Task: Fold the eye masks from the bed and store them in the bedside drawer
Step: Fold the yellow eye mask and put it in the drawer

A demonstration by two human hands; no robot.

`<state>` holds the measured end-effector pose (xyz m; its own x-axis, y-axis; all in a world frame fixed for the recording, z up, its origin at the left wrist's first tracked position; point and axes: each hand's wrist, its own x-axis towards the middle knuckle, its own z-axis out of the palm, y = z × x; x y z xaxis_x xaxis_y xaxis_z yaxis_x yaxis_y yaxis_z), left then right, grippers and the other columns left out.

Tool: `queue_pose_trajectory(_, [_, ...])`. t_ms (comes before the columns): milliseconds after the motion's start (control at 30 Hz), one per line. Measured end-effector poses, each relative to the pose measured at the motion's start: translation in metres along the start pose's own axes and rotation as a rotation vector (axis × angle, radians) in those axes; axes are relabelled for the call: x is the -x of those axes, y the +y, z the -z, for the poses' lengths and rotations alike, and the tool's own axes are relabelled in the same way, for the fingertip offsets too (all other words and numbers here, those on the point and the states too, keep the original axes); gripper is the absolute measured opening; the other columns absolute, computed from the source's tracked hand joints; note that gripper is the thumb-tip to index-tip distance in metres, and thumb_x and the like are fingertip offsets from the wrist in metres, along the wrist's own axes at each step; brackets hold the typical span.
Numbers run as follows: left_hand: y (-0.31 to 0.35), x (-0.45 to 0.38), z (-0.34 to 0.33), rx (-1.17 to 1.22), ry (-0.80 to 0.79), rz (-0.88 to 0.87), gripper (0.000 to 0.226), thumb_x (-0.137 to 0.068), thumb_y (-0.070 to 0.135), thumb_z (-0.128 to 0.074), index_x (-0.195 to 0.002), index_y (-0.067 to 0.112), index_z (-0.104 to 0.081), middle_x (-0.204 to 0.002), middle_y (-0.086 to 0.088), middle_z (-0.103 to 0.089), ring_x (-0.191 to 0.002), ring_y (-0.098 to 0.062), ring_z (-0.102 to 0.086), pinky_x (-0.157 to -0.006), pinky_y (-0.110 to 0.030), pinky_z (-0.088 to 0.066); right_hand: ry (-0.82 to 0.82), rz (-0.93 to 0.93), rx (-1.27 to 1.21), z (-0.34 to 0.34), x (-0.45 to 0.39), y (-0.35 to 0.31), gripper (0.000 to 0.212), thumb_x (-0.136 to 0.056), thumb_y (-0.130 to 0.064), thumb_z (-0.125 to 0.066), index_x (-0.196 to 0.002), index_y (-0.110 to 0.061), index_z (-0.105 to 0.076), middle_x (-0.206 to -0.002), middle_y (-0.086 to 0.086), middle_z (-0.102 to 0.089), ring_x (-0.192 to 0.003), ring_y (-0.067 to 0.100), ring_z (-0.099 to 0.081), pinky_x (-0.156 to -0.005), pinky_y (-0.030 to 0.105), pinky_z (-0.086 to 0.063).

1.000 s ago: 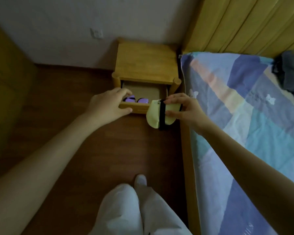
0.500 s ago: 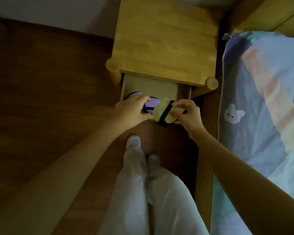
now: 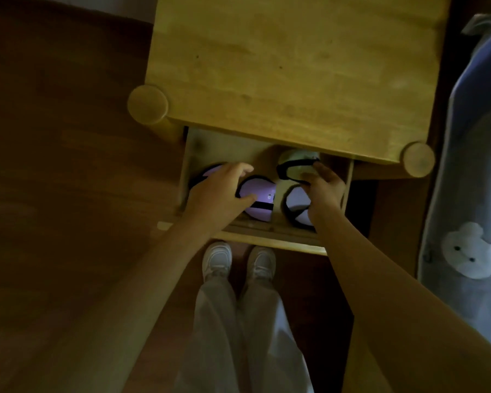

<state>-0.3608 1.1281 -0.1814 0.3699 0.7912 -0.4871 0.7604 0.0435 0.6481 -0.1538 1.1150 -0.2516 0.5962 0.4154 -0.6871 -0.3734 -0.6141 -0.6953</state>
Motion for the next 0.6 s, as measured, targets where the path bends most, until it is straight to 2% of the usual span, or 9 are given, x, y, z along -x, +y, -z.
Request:
queue_pose_trajectory(67, [-0.003,-0.005,-0.007,-0.006,0.016,-0.011,0.052,-0.09,0.034,-0.063,-0.137,0.024,-0.043,-0.14,0.004,-0.049,-0.123,-0.014,-0.05,-0.094,-0.04,-0.047,-0.012,0.034,0.004,-0.002,-0.018,0.006,0.024,-0.08,0.011,-0.062,-0.084,-0.013,-0.064,-0.101,0.012,-0.066,-0.104,0.033,-0.065,-0.088,0.041,-0.055])
queue_pose_trajectory(100, [-0.004,-0.007,-0.01,-0.007,0.021,-0.018,0.052,-0.09,0.034,-0.062,-0.137,0.024,-0.043,-0.14,0.004,-0.049,-0.124,-0.014,-0.05,-0.094,-0.039,-0.048,-0.019,0.055,0.031,-0.003,-0.025,0.008,0.022,-0.077,0.01,-0.066,-0.089,-0.009,-0.065,-0.101,0.011,-0.066,-0.105,0.031,-0.064,-0.092,0.042,-0.054])
queue_pose_trajectory(167, [-0.007,-0.008,-0.015,-0.004,0.024,-0.031,0.052,-0.09,0.034,-0.062,-0.138,0.023,-0.043,-0.14,0.003,-0.048,-0.124,-0.015,-0.049,-0.094,-0.038,-0.047,-0.062,0.087,0.165,-0.002,-0.033,0.01,0.047,-0.07,0.0,-0.077,-0.112,-0.003,-0.059,-0.113,0.009,-0.063,-0.106,0.019,-0.062,-0.095,0.038,-0.052])
queue_pose_trajectory(233, [-0.009,-0.007,-0.019,-0.005,0.019,-0.038,0.052,-0.091,0.035,-0.061,-0.138,0.021,-0.043,-0.14,0.001,-0.048,-0.124,-0.016,-0.049,-0.095,-0.039,-0.047,-0.127,0.145,0.305,0.003,-0.037,0.012,0.07,-0.066,-0.007,-0.082,-0.126,-0.005,-0.047,-0.126,0.011,-0.056,-0.114,0.017,-0.058,-0.1,0.04,-0.049])
queue_pose_trajectory(333, [-0.008,-0.005,-0.02,-0.025,0.018,-0.056,0.052,-0.091,0.034,-0.061,-0.138,0.019,-0.043,-0.139,0.0,-0.049,-0.125,-0.018,-0.048,-0.095,-0.039,-0.046,-0.201,0.283,0.581,0.012,-0.034,0.01,0.068,-0.073,-0.008,-0.079,-0.128,-0.024,-0.041,-0.144,0.014,-0.036,-0.131,0.026,-0.041,-0.113,0.039,-0.034])
queue_pose_trajectory(400, [-0.007,-0.003,-0.02,-0.028,0.028,-0.081,0.052,-0.092,0.033,-0.06,-0.138,0.018,-0.043,-0.14,0.0,-0.049,-0.126,-0.018,-0.048,-0.095,-0.037,-0.045,-0.306,0.338,0.683,0.015,-0.034,0.009,0.073,-0.076,-0.009,-0.077,-0.137,-0.013,-0.037,-0.15,0.014,-0.029,-0.137,0.027,-0.033,-0.114,0.03,-0.027])
queue_pose_trajectory(467, [-0.006,0.0,-0.019,-0.035,0.037,-0.101,0.053,-0.092,0.037,-0.059,-0.139,0.019,-0.043,-0.14,0.0,-0.049,-0.126,-0.018,-0.048,-0.094,-0.036,-0.045,-0.401,0.324,0.74,0.016,-0.031,0.007,0.072,-0.081,-0.011,-0.072,-0.142,-0.008,-0.034,-0.154,0.01,-0.023,-0.141,0.025,-0.027,-0.108,0.02,-0.026])
queue_pose_trajectory(533, [-0.006,0.004,-0.018,-0.053,0.031,-0.131,0.057,-0.091,0.044,-0.058,-0.14,0.021,-0.041,-0.141,0.002,-0.047,-0.127,-0.016,-0.046,-0.095,-0.035,-0.044,-0.422,0.386,0.857,0.02,-0.023,0.003,0.066,-0.086,-0.017,-0.068,-0.143,-0.011,-0.036,-0.157,0.008,-0.018,-0.143,0.025,-0.024,-0.111,0.028,-0.029])
queue_pose_trajectory(600, [-0.004,0.009,-0.016,-0.085,-0.004,-0.159,0.064,-0.088,0.051,-0.058,-0.142,0.023,-0.038,-0.144,0.003,-0.044,-0.129,-0.016,-0.042,-0.097,-0.036,-0.042,-0.446,0.532,0.972,0.026,-0.005,-0.003,0.056,-0.09,-0.018,-0.062,-0.141,-0.012,-0.041,-0.154,0.009,-0.027,-0.14,0.025,-0.031,-0.109,0.034,-0.034])
